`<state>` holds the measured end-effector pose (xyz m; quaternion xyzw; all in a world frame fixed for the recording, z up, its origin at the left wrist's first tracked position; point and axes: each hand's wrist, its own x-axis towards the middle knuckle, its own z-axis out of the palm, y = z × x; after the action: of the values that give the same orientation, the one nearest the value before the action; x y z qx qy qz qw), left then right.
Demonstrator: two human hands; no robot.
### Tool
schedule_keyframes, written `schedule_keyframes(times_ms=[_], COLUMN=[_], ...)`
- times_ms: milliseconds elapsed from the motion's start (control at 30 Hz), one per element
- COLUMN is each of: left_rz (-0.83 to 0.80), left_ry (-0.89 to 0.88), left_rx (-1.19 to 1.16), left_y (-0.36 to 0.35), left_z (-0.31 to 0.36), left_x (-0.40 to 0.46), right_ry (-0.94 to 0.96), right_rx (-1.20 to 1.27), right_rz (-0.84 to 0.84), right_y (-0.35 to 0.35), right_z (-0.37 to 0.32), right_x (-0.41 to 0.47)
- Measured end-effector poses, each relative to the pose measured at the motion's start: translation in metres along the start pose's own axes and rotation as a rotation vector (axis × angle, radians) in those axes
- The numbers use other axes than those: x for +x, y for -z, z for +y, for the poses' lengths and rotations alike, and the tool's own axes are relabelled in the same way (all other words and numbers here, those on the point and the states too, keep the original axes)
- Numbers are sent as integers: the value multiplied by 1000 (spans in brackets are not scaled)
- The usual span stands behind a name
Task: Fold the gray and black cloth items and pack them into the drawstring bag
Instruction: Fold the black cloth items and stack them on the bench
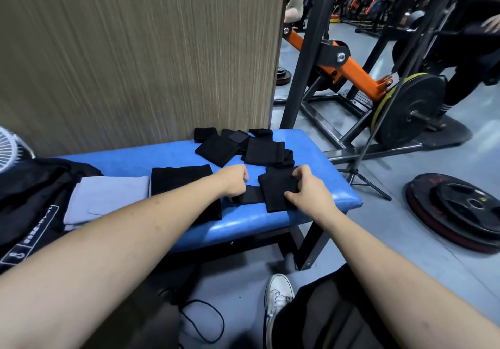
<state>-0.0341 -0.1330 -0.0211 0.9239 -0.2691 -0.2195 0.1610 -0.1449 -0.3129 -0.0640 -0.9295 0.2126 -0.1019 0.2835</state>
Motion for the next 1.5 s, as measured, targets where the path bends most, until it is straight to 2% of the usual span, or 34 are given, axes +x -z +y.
schedule_keyframes(times_ms=[167, 300, 433, 500, 600, 733, 867, 1067, 1167, 1267, 1400, 1500], left_rz=[41, 129, 230, 247, 239, 67, 62, 15, 25, 141, 216, 209], left_ry=[6, -3, -7, -15, -48, -137, -190, -123, -107, -167, -241, -278], left_rx=[-125, -132, 12, 91, 119, 294, 489, 574, 544, 422, 233, 156], left_y=[1, 3, 14, 16, 16, 9, 3, 10, 13, 10, 1, -9], left_z=[1, 3, 10, 8, 0, -4, -8, -15, -16, -10, 7, 25], left_x=[-1, -1, -8, -8, -5, 2, 9, 14, 15, 17, 24, 30], right_ry=[220, 347, 451, 494, 514, 448, 385, 455, 432, 353, 69, -137], right_rx=[204, 271, 136, 19, 0, -103, -248, -160, -46, 25, -31, -78], right_rz=[43, -105, -264, -298, -289, -167, -196, -231, -224, -52, 133, 125], right_y=[3, -6, -22, -28, -31, -28, -28, -31, -27, -15, 5, 11], right_z=[-20, -39, -48, -49, -48, -43, -38, -39, -40, -31, -1, 25], right_x=[-7, -15, -15, -14, -12, -8, -7, -2, 1, 8, 19, 25])
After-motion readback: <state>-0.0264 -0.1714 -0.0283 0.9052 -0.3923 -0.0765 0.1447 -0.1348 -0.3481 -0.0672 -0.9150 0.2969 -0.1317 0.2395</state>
